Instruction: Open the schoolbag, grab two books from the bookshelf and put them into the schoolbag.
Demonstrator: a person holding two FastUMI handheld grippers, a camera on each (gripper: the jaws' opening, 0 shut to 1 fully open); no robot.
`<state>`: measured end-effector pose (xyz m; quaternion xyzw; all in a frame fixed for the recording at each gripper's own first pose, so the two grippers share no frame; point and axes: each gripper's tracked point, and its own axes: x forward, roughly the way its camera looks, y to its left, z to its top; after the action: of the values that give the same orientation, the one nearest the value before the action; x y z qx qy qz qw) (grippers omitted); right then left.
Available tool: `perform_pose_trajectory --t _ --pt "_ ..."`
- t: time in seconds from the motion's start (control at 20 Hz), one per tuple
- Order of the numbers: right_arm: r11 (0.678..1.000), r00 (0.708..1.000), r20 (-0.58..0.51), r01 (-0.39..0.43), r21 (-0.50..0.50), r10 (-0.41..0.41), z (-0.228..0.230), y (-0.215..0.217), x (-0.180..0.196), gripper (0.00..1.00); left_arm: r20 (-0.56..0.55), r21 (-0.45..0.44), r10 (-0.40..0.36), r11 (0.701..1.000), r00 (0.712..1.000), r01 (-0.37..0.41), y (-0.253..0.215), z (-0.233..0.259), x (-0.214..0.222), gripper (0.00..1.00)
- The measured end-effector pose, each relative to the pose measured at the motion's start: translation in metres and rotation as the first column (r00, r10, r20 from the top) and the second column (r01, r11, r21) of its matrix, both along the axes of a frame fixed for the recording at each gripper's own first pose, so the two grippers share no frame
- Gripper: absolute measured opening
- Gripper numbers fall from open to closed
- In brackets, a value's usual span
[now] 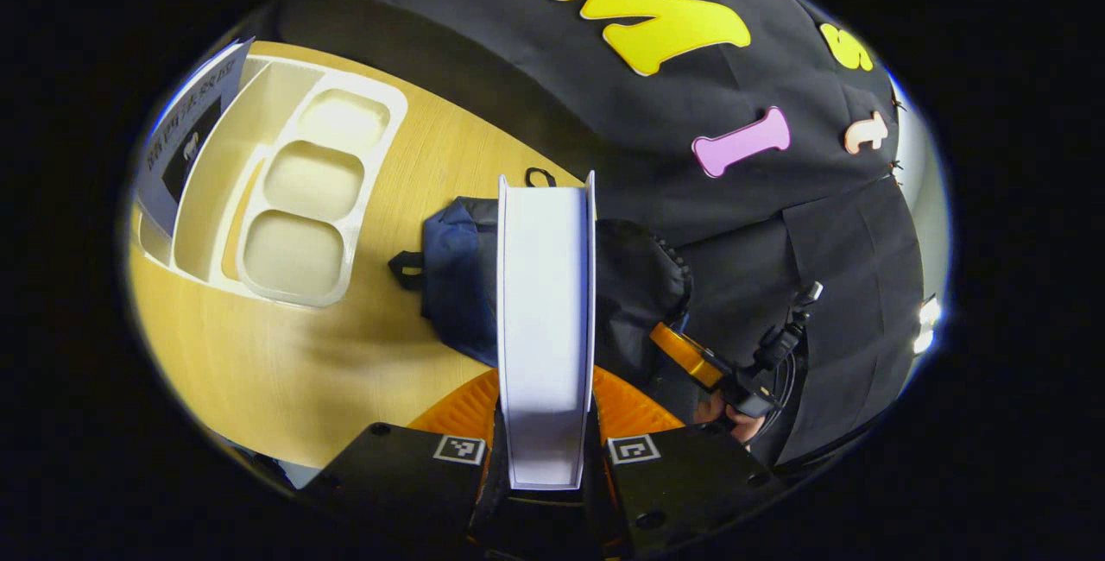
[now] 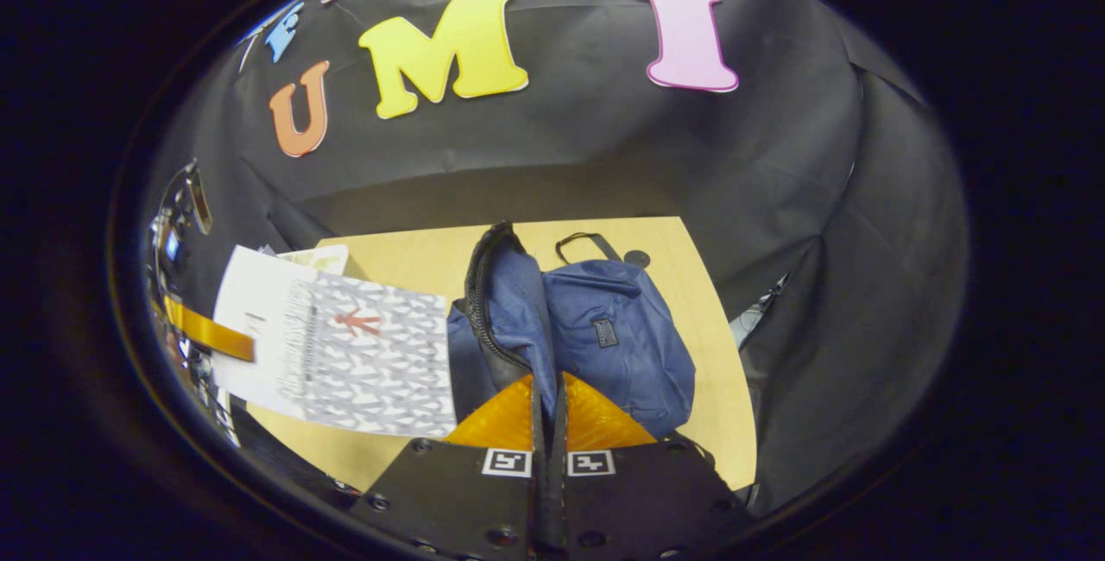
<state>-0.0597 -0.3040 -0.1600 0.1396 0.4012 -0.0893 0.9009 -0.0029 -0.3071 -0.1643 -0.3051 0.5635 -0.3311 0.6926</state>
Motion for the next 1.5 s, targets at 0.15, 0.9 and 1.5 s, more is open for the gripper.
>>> perform_pose_trajectory --t 0.15,0.9,1.5 --pt "1.0 1.0 0.003 -0.009 0.008 0.009 0.0 -0.006 0.004 0.01 -0.078 -0.021 0.031 0.999 0.996 -0.033 -0.022 -0.04 0.001 0.37" --pt "0.996 0.996 0.007 -0.084 0.008 0.084 0.016 0.003 0.02 0.0 -0.128 -0.138 0.032 0.989 0.991 -0.05 -0.119 -0.132 0.018 0.37" --pt "0.985 0.987 -0.017 -0.162 -0.056 0.162 0.019 0.029 0.036 0.01 -0.148 -0.174 -0.047 0.985 0.988 0.021 -0.164 -0.156 0.014 0.39"
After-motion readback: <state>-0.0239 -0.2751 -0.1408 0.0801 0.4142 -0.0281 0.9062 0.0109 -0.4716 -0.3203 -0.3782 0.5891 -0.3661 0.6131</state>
